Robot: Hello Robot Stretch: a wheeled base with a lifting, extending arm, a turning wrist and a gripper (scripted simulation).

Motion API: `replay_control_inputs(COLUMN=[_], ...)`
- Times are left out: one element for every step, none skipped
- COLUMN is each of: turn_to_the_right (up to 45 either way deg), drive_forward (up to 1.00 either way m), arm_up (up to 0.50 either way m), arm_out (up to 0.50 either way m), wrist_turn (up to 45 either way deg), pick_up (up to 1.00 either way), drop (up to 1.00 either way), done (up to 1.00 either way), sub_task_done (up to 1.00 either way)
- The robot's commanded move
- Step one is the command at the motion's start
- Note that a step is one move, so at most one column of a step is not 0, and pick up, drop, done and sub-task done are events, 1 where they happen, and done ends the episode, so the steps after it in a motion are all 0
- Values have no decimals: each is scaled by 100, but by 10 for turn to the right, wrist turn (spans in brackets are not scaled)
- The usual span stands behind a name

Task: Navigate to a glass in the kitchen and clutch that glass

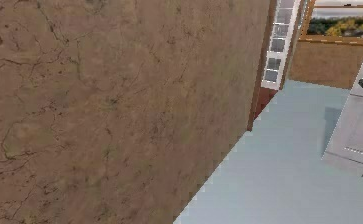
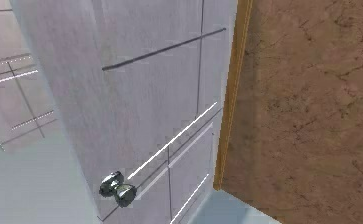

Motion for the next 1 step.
replay_control_inputs(turn_to_the_right=[30], drive_forward=[0], arm_up=[0], arm_out=[0], wrist_turn=[0], pick_up=[0], drop=[0], done=[0], sub_task_done=[0])
